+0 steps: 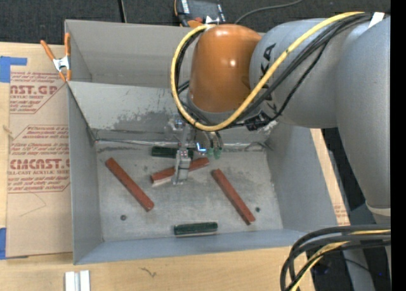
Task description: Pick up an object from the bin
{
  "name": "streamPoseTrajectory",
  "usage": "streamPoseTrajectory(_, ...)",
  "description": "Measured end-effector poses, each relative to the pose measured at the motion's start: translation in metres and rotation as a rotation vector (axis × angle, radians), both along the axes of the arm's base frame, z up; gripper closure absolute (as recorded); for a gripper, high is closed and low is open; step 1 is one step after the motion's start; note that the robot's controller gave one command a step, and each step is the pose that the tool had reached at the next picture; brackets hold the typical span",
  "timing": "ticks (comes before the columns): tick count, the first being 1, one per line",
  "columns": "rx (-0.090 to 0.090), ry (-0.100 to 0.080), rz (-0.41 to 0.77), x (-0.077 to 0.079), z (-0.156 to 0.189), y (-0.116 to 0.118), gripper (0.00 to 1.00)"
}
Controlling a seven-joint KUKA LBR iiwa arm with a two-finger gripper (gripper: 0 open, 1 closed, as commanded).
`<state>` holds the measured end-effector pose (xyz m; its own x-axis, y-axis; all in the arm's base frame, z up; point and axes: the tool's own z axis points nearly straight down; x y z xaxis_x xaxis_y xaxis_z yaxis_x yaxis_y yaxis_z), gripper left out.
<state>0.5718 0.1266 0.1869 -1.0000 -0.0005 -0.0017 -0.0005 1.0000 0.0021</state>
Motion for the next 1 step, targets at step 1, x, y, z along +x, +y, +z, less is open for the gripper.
streamPoseTrajectory(1,-0.004,0.007,0.09,0.0168,-0.0999,-0.0394,0.0)
